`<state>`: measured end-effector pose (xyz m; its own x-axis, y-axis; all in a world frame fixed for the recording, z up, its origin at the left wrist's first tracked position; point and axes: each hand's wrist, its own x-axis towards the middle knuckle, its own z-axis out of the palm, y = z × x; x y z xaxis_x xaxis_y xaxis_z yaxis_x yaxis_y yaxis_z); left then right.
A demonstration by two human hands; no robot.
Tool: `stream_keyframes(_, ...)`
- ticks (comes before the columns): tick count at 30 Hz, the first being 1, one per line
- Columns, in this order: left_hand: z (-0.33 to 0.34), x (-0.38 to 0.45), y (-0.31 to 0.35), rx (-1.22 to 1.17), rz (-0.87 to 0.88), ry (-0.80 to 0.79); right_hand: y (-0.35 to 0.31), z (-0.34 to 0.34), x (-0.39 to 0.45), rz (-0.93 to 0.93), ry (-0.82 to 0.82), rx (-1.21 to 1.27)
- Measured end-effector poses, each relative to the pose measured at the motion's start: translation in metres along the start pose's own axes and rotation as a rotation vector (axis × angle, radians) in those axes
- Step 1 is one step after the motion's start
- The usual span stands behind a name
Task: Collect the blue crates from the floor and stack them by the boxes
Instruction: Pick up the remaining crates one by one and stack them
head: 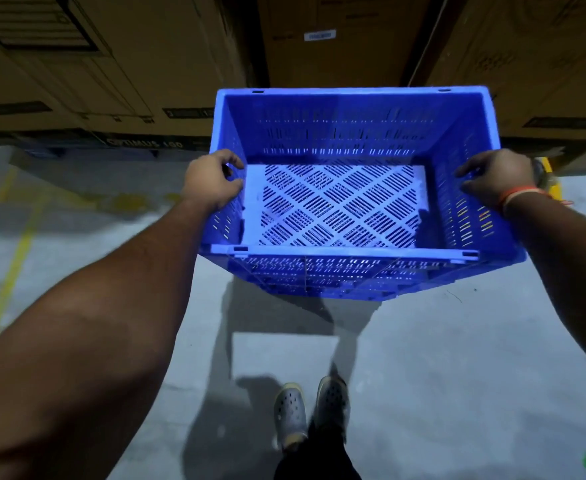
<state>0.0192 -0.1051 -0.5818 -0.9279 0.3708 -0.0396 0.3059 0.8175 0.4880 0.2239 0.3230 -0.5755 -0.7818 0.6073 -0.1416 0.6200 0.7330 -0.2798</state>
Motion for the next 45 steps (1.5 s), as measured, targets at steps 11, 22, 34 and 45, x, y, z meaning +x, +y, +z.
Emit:
stream_keyframes(11,-0.001,0.004,0.004,0.039,0.003,-0.007,-0.004,-0.002,-0.005,0.063,-0.013,0.067)
stream_keyframes(22,-0.001,0.012,0.005,0.050,-0.012,-0.022,-0.002,0.000,0.004,0.050,-0.019,0.046)
stream_keyframes(34,-0.004,0.014,0.004,-0.006,-0.031,-0.032,-0.005,-0.003,0.000,-0.012,-0.029,-0.034)
stream_keyframes(45,-0.002,0.009,0.005,0.010,-0.002,-0.029,-0.002,-0.003,-0.009,0.025,-0.025,-0.001)
